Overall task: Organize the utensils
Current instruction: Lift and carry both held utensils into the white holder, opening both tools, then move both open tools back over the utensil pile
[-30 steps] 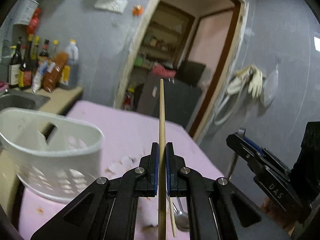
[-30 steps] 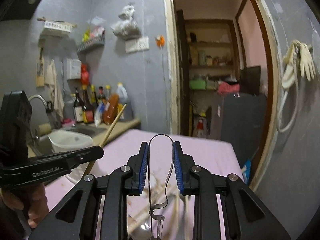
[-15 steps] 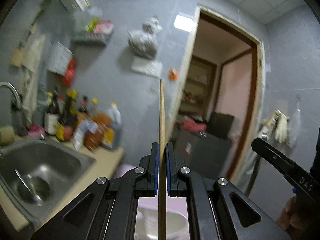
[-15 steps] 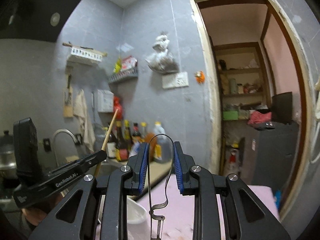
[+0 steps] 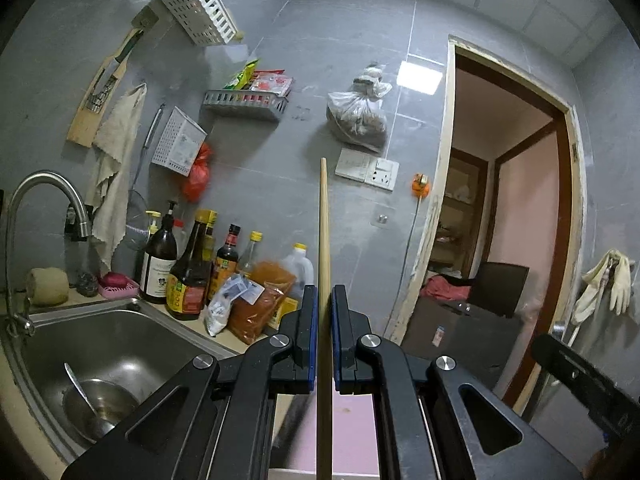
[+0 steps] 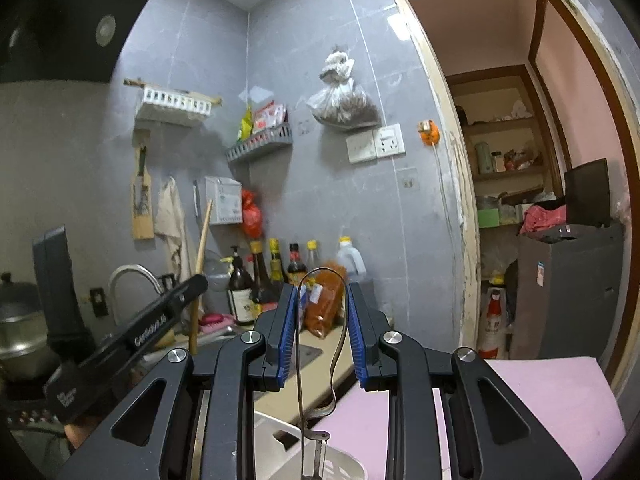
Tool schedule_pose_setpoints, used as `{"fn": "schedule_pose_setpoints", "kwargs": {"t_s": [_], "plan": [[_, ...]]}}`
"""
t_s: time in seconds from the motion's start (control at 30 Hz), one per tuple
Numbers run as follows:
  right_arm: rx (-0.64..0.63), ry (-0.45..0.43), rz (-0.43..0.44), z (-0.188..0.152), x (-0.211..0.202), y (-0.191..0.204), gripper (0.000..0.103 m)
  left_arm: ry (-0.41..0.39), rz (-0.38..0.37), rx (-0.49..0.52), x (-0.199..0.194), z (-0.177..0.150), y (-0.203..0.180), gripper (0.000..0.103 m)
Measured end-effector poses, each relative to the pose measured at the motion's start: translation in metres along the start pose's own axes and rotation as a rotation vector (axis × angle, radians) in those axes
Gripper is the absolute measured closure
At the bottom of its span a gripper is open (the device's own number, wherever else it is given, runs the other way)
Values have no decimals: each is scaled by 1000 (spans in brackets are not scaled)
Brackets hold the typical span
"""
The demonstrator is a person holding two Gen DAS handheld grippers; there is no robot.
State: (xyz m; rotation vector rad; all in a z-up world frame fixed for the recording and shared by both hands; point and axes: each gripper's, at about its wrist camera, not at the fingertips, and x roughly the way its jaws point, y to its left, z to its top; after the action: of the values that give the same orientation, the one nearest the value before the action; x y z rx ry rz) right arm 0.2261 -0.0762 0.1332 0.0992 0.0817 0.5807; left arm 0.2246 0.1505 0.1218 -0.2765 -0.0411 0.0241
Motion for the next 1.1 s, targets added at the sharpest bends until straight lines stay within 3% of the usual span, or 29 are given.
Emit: {"fn": "schedule_pose_setpoints", "kwargs": {"t_s": [0.4,0.8,0.9,0.93,1.03,1.1], "plan": [[-9,93,-87,-51,19,-6,81,65,24,-25,5,-50,5,99],[-6,157,-50,-63,18,-4,81,237,-14,9,-8,-68,-1,98],[5,169,-40,-63,16,-6,74,269,-35,3,-12,-67,-2,97],[9,167,-34,-62,14,-6,70,272,-40,6,-13,-65,-2,95],[13,154,-22,-58,6,-7,69,261,-54,-3,-20,-60,-5,72],[16,144,-21,-54,1,-9,67,247,-65,-18,-25,-54,-7,68]]}}
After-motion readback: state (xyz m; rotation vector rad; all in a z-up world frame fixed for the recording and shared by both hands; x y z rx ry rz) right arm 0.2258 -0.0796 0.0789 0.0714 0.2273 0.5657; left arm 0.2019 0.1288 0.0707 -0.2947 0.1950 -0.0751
